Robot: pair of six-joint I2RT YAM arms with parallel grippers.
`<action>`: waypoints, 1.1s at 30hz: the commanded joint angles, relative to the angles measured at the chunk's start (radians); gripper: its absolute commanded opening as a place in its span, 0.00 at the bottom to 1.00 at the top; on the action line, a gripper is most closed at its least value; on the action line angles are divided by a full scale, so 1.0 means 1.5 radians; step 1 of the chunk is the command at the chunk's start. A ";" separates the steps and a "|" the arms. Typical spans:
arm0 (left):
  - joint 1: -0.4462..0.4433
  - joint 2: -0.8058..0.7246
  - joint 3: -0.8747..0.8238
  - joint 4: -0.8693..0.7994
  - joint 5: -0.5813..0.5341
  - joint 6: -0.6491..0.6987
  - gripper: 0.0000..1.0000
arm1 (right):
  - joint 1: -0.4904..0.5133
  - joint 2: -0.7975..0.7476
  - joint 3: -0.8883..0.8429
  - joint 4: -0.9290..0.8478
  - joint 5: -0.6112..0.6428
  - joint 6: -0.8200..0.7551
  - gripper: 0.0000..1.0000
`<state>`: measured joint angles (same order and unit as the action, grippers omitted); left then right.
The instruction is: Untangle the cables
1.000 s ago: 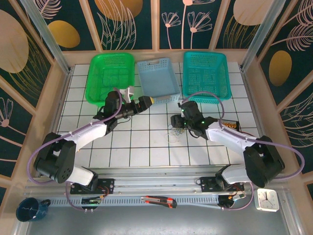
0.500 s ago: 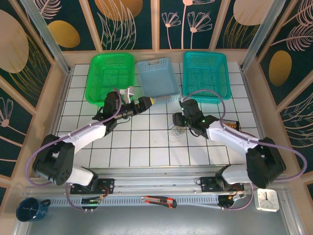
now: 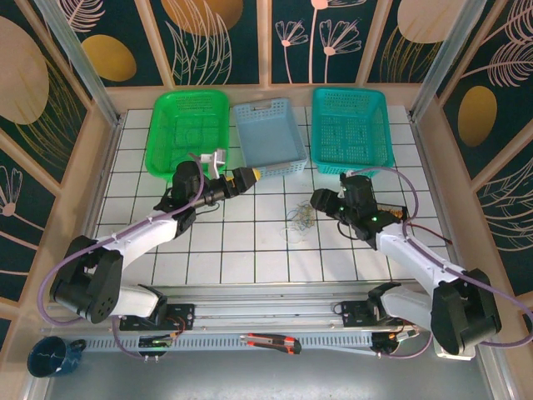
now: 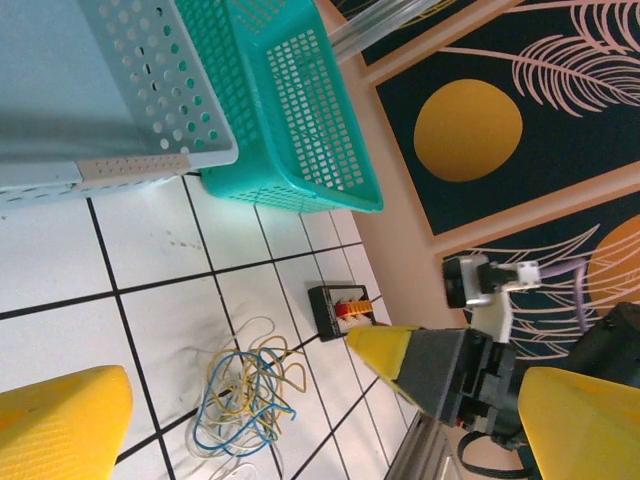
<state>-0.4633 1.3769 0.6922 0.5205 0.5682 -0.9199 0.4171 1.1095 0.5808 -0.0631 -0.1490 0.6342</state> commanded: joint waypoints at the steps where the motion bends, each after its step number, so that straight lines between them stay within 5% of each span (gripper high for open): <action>1: -0.021 -0.008 -0.005 0.039 0.011 -0.015 0.98 | -0.015 0.007 -0.029 0.080 -0.058 0.069 0.60; 9: -0.072 0.030 0.033 0.015 -0.016 0.010 0.97 | -0.024 0.116 -0.061 0.265 -0.174 0.139 0.59; 20: -0.075 0.024 0.028 -0.067 -0.069 0.094 0.90 | 0.051 0.246 0.005 0.432 -0.248 0.227 0.59; 26: -0.075 0.013 0.034 -0.140 -0.104 0.171 0.86 | 0.042 0.200 0.017 0.377 -0.225 0.196 0.59; 33: -0.110 0.039 0.089 -0.258 -0.148 0.283 0.74 | 0.019 0.082 0.022 0.186 -0.096 0.109 0.59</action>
<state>-0.6003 1.4212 0.7654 0.2287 0.3851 -0.6044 0.4595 1.2873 0.5865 0.3573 -0.4026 0.8738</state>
